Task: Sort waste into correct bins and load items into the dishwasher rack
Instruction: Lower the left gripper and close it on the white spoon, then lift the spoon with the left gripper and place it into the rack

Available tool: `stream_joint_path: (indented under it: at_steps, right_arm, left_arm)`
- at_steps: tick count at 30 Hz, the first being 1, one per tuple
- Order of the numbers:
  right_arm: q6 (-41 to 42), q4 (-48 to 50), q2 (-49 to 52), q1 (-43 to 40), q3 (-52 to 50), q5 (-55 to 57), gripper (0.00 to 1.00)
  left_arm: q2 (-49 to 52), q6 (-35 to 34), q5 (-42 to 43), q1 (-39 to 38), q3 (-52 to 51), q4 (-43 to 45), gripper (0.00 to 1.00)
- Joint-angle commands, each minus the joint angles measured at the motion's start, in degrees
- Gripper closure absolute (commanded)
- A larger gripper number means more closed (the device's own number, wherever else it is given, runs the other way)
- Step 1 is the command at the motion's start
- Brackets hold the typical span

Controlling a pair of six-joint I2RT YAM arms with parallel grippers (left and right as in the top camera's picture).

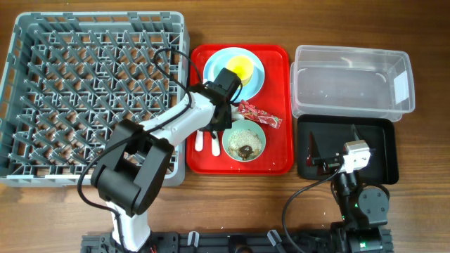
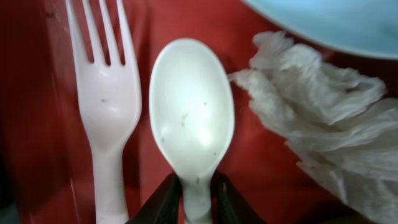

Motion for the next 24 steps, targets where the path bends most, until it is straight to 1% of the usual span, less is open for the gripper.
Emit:
stream_joint_path:
  at_steps: [1, 4, 6, 7, 8, 15, 17, 18, 19, 21, 22, 24]
  right_arm:
    - [-0.31, 0.20, -0.11, -0.28, -0.07, -0.50, 0.00]
    - [-0.28, 0.20, -0.11, -0.28, -0.07, -0.52, 0.00]
    - [-0.31, 0.20, -0.11, -0.28, -0.07, -0.52, 0.00]
    - [-0.31, 0.20, -0.11, -0.28, -0.07, -0.52, 0.00]
    - [-0.31, 0.20, -0.11, -0.28, -0.07, -0.52, 0.00]
    - [-0.28, 0.20, -0.11, -0.28, -0.07, -0.50, 0.00]
    - [-0.28, 0.20, -0.11, -0.28, -0.07, -0.52, 0.00]
    - [-0.31, 0.20, -0.11, -0.28, -0.07, -0.52, 0.00]
    - [-0.31, 0.20, -0.11, -0.28, -0.07, -0.50, 0.00]
    - [-0.28, 0.20, -0.11, -0.28, -0.07, -0.52, 0.00]
    - [-0.31, 0.20, -0.11, -0.28, -0.07, -0.52, 0.00]
    - [-0.31, 0.20, -0.11, -0.28, -0.07, -0.50, 0.00]
  left_arm:
    - [1.18, 0.02, 0.09, -0.22, -1.14, 0.17, 0.79]
    - [1.16, 0.02, 0.09, -0.22, -1.14, 0.20, 0.81]
    - [1.18, 0.02, 0.09, -0.22, -1.14, 0.22, 0.87]
    - [1.18, 0.02, 0.09, -0.22, -1.18, 0.20, 0.87]
    - [1.18, 0.02, 0.09, -0.22, -1.25, 0.17, 0.78]
    - [1.16, 0.00, 0.09, -0.22, -3.10, 2.60, 0.77]
    - [1.16, 0.00, 0.09, -0.22, -3.10, 2.58, 0.79]
    - [1.16, 0.02, 0.09, -0.22, -3.10, 2.58, 0.83]
    - [1.16, 0.02, 0.09, -0.22, -3.10, 2.56, 0.89]
    - [1.16, 0.07, 0.09, -0.22, -3.10, 2.56, 0.90]
    - [1.16, 0.13, 0.09, -0.22, -3.10, 2.47, 0.96]
    - [1.16, 0.26, 0.09, -0.20, -3.10, 2.25, 0.96]
